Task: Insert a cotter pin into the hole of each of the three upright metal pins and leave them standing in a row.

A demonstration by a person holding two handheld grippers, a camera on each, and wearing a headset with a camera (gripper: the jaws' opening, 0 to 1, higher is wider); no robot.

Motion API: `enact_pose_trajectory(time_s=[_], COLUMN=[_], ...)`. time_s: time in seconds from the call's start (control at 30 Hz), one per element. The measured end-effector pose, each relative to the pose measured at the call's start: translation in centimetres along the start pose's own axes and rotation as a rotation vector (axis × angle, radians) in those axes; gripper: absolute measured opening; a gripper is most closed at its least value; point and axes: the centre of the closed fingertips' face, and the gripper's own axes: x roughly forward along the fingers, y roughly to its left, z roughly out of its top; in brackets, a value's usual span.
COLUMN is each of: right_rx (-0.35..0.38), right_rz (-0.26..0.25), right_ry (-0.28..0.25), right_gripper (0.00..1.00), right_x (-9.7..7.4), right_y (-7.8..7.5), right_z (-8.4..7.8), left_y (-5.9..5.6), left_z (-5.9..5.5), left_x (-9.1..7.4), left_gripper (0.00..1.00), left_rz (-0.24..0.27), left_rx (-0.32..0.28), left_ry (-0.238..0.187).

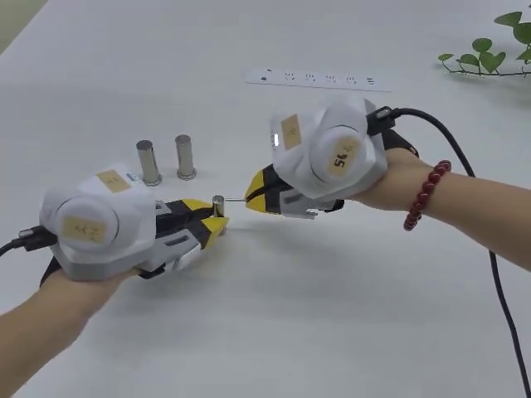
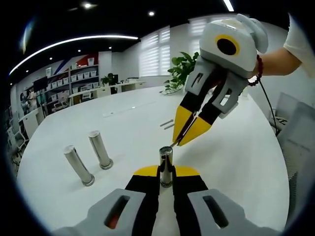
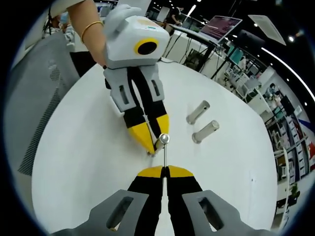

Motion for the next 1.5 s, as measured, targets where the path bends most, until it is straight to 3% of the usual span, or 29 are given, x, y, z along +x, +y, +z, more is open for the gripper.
enact_pose_trajectory(time_s=[0.67, 1.3, 1.5], right_rx=[-0.068, -0.034, -0.008], right_rz=[0.023, 0.033, 0.034], right_ry=[-0.017, -0.048, -0.054], right_gripper=[0.03, 0.04, 0.09], right_x=[0.0, 0.4, 0.2], right_y=[0.8, 1.1, 1.2], right_z=[0.9, 1.9, 1.7], left_y=[-1.1, -1.2, -1.1], left_z=[0.0, 0.0, 0.0], left_x=[0.2, 0.2, 0.3], left_gripper=[0.07, 0.07, 0.07], left_rz=[-0.070, -0.077, -0.076], left_rx=[0.019, 0.019, 0.019], left_ry=[-0.004, -0.006, -0.004])
